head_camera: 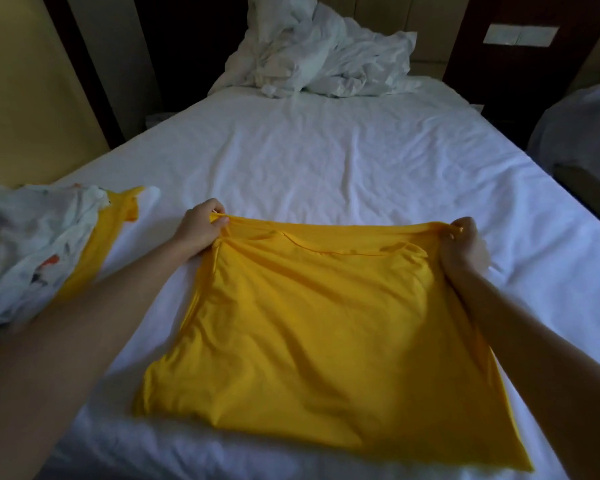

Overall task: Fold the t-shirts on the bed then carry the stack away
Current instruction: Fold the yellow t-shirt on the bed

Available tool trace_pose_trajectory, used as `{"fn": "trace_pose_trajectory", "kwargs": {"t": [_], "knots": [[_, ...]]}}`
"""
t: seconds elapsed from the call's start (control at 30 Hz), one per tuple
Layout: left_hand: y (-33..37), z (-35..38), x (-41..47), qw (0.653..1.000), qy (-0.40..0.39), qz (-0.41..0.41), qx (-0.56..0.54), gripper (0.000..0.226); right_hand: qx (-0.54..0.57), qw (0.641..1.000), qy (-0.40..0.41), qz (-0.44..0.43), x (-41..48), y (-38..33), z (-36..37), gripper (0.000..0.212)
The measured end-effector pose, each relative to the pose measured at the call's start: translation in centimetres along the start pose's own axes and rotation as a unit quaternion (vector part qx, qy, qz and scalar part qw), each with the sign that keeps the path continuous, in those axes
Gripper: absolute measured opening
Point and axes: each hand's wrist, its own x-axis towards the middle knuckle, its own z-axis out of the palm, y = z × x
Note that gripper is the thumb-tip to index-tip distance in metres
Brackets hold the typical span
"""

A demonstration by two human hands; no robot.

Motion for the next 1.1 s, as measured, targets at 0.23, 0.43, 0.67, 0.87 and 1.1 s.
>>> {"fn": "trace_pose_trajectory", "kwargs": {"t": [0.23,0.43,0.67,0.87,1.1], "knots": [[-0.6,-1.4,1.2,0.994,0.055,-0.054,-0.082,0.016,0.022,0.999,-0.017,-0.039,1.5,0.1,-1.0,0.025],[-0.9,-0.1,-1.2,0.979,0.119,-0.082,-0.143,0.034,-0.043,0.993,0.034,-0.106,-0.8,0.8,-0.3,0.04],[0.6,-1.0,-8.7,0.975,0.081,-0.069,-0.196,0.039,-0.082,0.993,-0.014,-0.079,-6.9,3.3,-3.7,0.065],[1.8,-2.3,-15.3,0.989,0.04,-0.105,-0.095,0.039,-0.106,0.993,-0.027,-0.043,-13.1,4.7,-6.7,0.056],[0.8,-4.6,-18.4,0.985,0.069,-0.145,-0.065,0.027,-0.046,0.994,-0.088,-0.034,-14.4,5.2,-9.6,0.03]]}}
